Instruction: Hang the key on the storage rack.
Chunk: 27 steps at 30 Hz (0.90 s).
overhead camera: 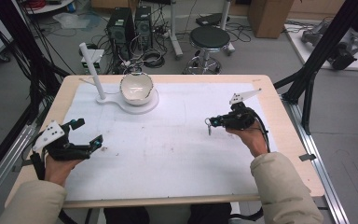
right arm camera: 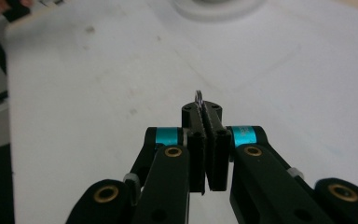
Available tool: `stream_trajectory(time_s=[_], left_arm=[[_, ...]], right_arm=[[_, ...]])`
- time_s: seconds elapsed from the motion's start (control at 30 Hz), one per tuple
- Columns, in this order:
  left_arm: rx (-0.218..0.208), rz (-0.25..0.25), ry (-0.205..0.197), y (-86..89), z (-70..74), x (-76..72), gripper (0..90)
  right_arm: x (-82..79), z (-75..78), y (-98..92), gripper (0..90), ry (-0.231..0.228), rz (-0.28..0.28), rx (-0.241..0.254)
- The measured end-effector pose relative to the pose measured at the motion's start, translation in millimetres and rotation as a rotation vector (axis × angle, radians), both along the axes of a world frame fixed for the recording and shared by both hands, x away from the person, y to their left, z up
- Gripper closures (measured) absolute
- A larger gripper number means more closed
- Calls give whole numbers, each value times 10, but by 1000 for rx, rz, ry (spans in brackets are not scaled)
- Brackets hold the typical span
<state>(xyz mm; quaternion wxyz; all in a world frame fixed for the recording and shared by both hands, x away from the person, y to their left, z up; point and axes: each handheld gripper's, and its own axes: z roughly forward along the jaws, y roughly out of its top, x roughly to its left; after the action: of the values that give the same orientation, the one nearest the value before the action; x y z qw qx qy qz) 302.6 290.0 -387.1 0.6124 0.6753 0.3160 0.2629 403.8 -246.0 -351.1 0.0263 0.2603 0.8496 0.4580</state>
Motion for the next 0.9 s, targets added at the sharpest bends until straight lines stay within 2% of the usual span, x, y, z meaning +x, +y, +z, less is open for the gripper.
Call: stream_trajectory(time_s=[0.03,0.1,0.23,0.33,0.37,0.43,0.6,0.7,0.8,0.9], left_arm=[[2,-33,3,-18,64,30,17],[25,-90,11,-71,194,85,17],[64,-204,9,-212,429,180,17],[82,-282,22,-360,614,291,17],[82,-282,22,-360,614,291,17],[81,-315,40,-432,688,340,17],[77,-408,41,-657,877,439,17],[71,-428,47,-731,913,480,17],[62,-467,74,-844,939,545,17],[72,-495,87,-969,947,591,17]], right_arm=[[11,56,58,892,-23,35,60],[29,108,116,892,-32,67,118],[46,191,221,892,-49,102,180],[66,276,372,892,-76,141,201],[70,297,421,892,-79,157,212],[70,344,525,892,-95,183,218],[56,452,794,891,-128,259,235],[56,500,935,891,-140,295,252],[56,515,1034,891,-141,323,276],[51,504,1091,891,-130,339,292]])
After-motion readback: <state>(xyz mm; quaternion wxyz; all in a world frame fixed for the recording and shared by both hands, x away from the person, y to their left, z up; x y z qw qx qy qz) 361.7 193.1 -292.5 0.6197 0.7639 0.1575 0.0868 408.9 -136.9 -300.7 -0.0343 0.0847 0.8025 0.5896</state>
